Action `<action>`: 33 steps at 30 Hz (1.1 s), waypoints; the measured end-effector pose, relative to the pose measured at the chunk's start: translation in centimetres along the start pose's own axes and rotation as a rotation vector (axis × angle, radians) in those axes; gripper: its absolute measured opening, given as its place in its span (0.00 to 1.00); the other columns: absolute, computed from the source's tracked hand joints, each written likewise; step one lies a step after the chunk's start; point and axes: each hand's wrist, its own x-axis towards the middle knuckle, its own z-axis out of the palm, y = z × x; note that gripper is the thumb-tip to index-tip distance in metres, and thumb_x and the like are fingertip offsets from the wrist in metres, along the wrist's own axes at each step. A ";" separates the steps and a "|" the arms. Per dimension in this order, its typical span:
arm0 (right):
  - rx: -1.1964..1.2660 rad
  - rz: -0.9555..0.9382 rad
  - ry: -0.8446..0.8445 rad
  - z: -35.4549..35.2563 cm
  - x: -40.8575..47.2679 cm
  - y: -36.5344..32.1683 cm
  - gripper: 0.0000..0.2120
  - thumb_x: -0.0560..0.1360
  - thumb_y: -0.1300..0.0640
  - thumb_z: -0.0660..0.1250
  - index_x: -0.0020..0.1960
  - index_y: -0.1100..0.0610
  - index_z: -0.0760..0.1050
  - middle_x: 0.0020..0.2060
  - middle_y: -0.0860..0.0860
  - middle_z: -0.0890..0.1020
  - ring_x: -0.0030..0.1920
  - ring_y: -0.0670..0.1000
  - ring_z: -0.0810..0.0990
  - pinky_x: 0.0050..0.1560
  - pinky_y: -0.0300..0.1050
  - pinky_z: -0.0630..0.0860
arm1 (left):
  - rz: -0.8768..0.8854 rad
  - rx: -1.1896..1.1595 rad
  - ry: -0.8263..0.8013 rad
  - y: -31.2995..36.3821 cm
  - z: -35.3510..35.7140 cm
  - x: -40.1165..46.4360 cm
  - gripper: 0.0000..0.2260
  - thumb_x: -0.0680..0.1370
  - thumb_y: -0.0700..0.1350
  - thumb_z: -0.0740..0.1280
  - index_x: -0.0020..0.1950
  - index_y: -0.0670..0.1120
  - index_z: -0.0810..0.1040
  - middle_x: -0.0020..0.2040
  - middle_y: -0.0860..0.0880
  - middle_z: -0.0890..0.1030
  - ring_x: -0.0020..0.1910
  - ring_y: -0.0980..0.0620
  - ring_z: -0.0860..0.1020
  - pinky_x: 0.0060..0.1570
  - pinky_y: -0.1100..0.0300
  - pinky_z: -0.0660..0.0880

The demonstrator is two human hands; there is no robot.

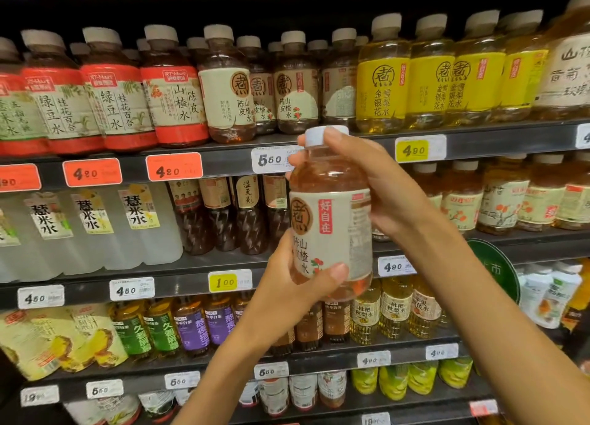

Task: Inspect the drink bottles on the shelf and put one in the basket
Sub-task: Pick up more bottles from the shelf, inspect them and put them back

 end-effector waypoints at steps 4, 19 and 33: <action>-0.044 0.037 0.153 0.5 0.6 -0.2 0.07 0.75 0.52 0.69 0.44 0.56 0.81 0.38 0.52 0.85 0.38 0.48 0.83 0.38 0.39 0.79 | -0.030 0.042 0.056 0.8 -0.3 0.2 0.35 0.64 0.59 0.72 0.69 0.58 0.64 0.61 0.59 0.80 0.59 0.62 0.78 0.53 0.66 0.76; 0.138 0.230 0.101 -0.6 0.6 0.5 0.19 0.68 0.49 0.70 0.54 0.59 0.80 0.53 0.59 0.82 0.59 0.61 0.80 0.63 0.55 0.75 | -0.197 -0.368 -0.048 1.0 0.2 -0.1 0.42 0.60 0.60 0.79 0.69 0.48 0.69 0.62 0.43 0.80 0.62 0.41 0.78 0.64 0.44 0.72; -0.138 0.063 0.302 -0.7 0.2 1.2 0.10 0.75 0.51 0.70 0.47 0.59 0.81 0.38 0.52 0.86 0.36 0.47 0.84 0.32 0.37 0.77 | -0.068 -0.065 0.094 0.1 1.4 1.5 0.31 0.62 0.59 0.74 0.64 0.56 0.72 0.55 0.54 0.83 0.56 0.55 0.81 0.50 0.63 0.79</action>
